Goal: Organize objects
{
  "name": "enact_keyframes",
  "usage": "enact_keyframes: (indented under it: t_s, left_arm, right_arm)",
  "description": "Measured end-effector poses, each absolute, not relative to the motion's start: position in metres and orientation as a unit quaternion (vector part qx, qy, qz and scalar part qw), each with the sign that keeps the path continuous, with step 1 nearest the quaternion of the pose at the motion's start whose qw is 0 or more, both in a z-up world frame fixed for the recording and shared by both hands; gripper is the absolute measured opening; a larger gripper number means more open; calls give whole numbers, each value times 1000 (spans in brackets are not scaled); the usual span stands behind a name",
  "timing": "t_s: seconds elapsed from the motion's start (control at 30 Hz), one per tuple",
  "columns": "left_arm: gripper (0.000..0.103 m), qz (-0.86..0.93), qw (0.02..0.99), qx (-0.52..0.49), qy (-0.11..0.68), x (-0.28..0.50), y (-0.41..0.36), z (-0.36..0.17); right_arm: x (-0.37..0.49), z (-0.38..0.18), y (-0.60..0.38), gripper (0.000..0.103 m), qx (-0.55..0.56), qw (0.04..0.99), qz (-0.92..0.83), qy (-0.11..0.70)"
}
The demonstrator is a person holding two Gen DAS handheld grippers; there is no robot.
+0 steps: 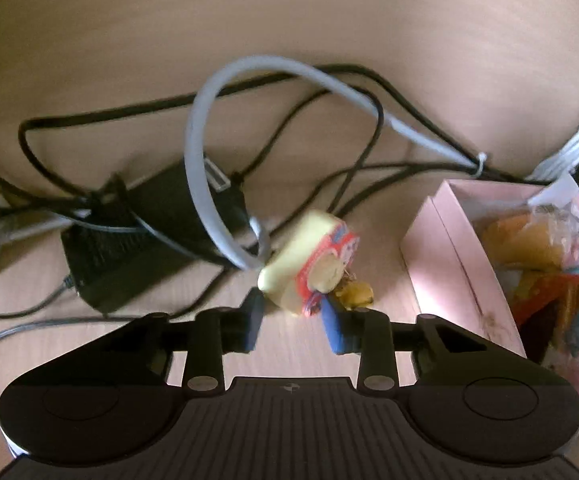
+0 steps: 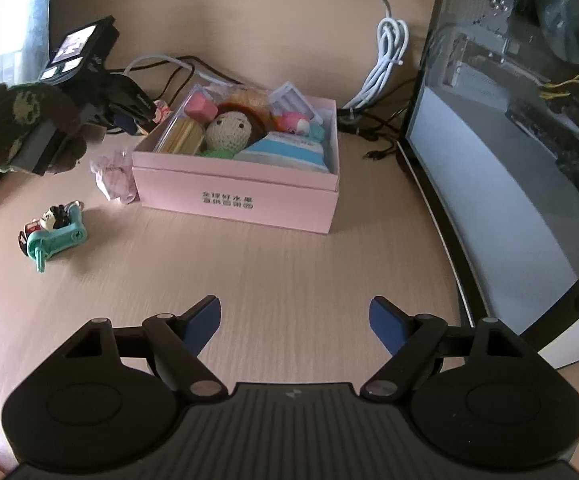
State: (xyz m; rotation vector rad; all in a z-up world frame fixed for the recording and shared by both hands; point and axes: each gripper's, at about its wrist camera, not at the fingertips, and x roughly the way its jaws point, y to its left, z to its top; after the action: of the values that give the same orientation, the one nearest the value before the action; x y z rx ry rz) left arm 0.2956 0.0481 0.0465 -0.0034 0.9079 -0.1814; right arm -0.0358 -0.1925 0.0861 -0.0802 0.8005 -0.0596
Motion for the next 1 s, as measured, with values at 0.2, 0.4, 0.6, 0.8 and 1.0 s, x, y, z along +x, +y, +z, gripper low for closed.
enact_keyframes:
  t_s: [0.2,0.4,0.6,0.8,1.0]
  left_arm:
    - [26,-102,885,-109,440,291,63,53]
    - [21,-126,890,-141,415,244,76,75]
    - [21,-140,890,-171,400,172,95,100]
    - [21,-119,887,-214,390,100,128,112]
    - [21,-70,881,-248,396,54,157,103]
  right_arm:
    - [-39,84,-191,82,-44,919,-20,390]
    - [-36,83,-192,82,-42,921,-8,387]
    - [-26,79,-174,82,-54,923,38,379]
    - [-11,70,-143,82,-64,918,98,378]
    - [5,61,-107,82,-86,907,164,379]
